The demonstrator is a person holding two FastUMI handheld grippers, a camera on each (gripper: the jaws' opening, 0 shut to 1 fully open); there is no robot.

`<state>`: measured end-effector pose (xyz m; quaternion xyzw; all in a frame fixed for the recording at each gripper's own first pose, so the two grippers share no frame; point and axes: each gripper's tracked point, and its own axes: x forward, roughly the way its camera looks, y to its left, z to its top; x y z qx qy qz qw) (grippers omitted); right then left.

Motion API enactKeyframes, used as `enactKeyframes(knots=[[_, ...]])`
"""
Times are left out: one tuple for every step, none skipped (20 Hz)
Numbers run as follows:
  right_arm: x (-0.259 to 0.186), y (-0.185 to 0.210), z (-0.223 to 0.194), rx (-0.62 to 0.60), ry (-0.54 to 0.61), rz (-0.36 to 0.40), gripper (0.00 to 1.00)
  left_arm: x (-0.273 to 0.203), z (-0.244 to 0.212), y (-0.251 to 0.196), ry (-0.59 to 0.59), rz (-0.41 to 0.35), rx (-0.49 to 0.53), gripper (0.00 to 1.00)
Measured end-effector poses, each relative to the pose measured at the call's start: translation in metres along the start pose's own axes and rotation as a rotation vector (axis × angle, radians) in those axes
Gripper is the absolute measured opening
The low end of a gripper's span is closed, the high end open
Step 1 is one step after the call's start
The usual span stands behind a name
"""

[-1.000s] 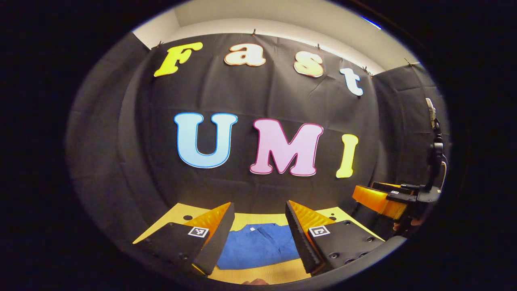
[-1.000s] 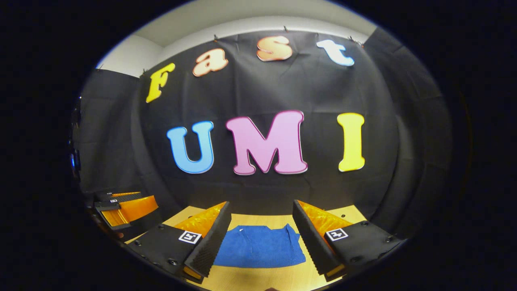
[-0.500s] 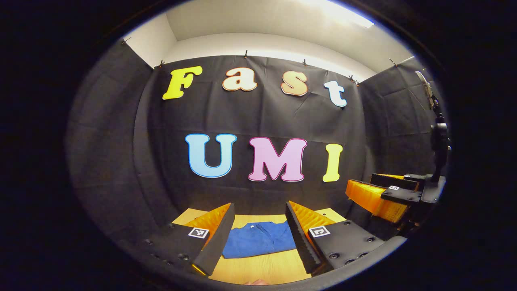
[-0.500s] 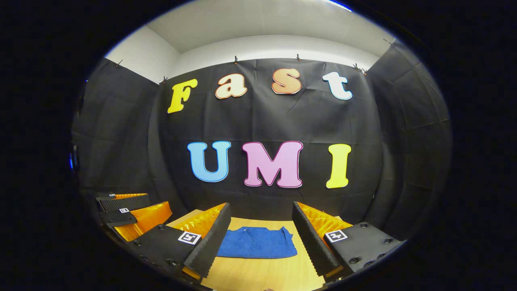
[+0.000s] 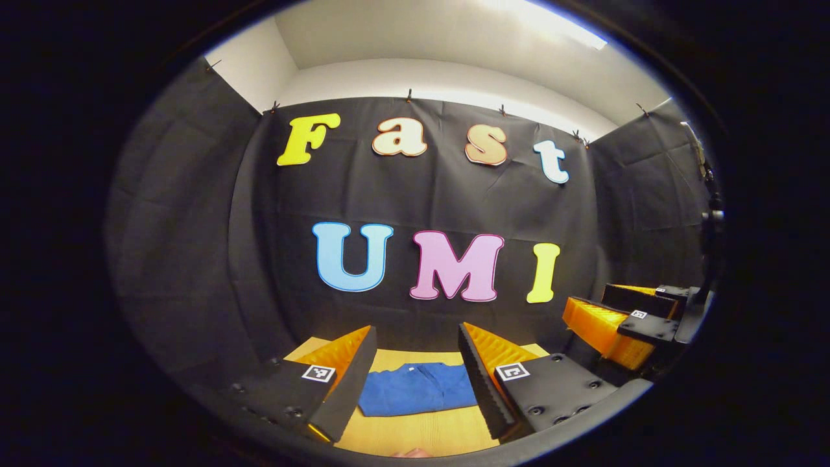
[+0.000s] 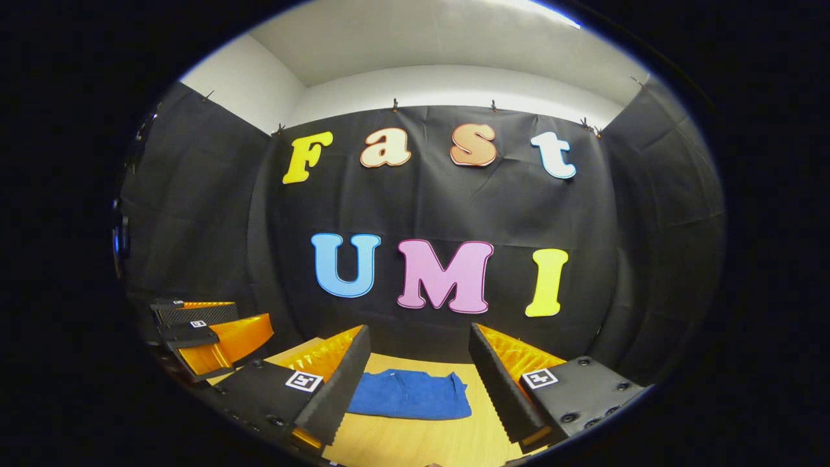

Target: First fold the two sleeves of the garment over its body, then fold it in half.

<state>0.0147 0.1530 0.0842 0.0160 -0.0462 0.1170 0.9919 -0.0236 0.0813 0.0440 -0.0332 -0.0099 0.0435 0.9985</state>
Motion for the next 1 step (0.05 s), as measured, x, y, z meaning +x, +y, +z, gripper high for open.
enactKeyframes(knots=[[-0.0001,0.0028,-0.0001,0.004,0.002,0.008,0.89,-0.0003,-0.0009,0.0005,-0.001,0.009,0.005,0.72]])
